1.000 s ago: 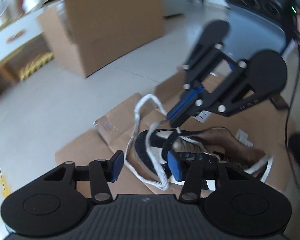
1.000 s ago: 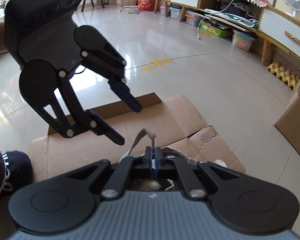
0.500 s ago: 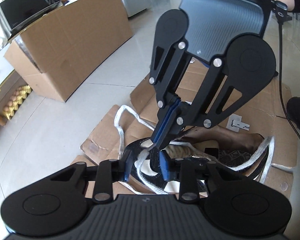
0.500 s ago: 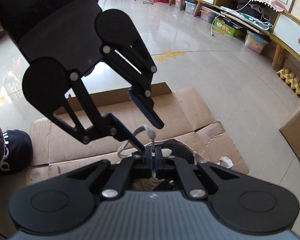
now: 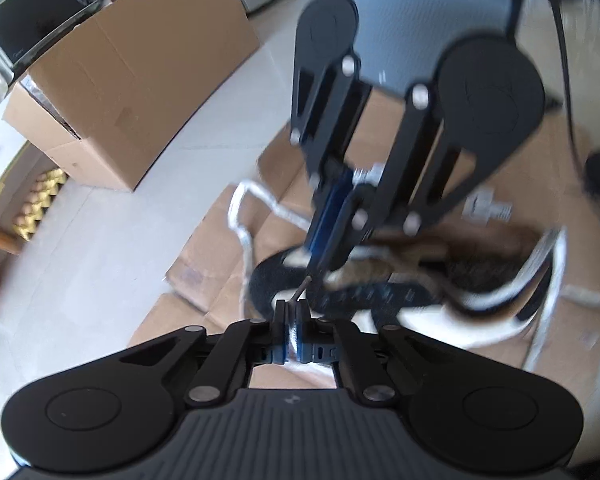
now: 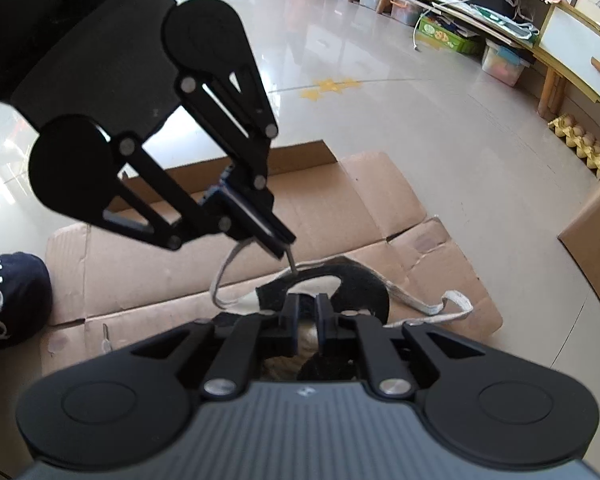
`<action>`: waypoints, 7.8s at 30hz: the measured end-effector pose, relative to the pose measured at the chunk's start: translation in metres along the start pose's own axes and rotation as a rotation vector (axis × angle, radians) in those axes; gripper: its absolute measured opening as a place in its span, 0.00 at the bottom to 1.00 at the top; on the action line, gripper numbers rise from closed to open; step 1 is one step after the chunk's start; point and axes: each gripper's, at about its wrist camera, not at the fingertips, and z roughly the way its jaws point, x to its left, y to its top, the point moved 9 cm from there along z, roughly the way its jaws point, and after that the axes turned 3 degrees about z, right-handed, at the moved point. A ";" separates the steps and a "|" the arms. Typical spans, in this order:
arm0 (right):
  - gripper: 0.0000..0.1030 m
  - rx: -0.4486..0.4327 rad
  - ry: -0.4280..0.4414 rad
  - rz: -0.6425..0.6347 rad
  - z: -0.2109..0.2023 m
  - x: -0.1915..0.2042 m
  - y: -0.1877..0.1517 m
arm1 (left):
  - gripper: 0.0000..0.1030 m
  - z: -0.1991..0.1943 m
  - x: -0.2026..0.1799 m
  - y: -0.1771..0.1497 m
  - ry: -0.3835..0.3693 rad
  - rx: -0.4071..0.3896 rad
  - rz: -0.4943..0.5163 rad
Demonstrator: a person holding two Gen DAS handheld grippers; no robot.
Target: Lace up shoes with both hands
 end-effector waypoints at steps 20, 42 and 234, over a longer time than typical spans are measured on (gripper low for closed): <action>0.11 0.027 0.077 0.048 0.031 0.009 -0.016 | 0.02 0.018 -0.003 0.023 0.013 0.043 0.198; 0.11 -0.024 0.094 0.164 0.027 0.003 -0.011 | 0.02 0.011 -0.008 0.058 0.058 0.066 0.389; 0.08 0.074 0.117 0.167 0.024 -0.011 -0.014 | 0.02 0.086 0.026 -0.018 -0.261 0.148 -0.907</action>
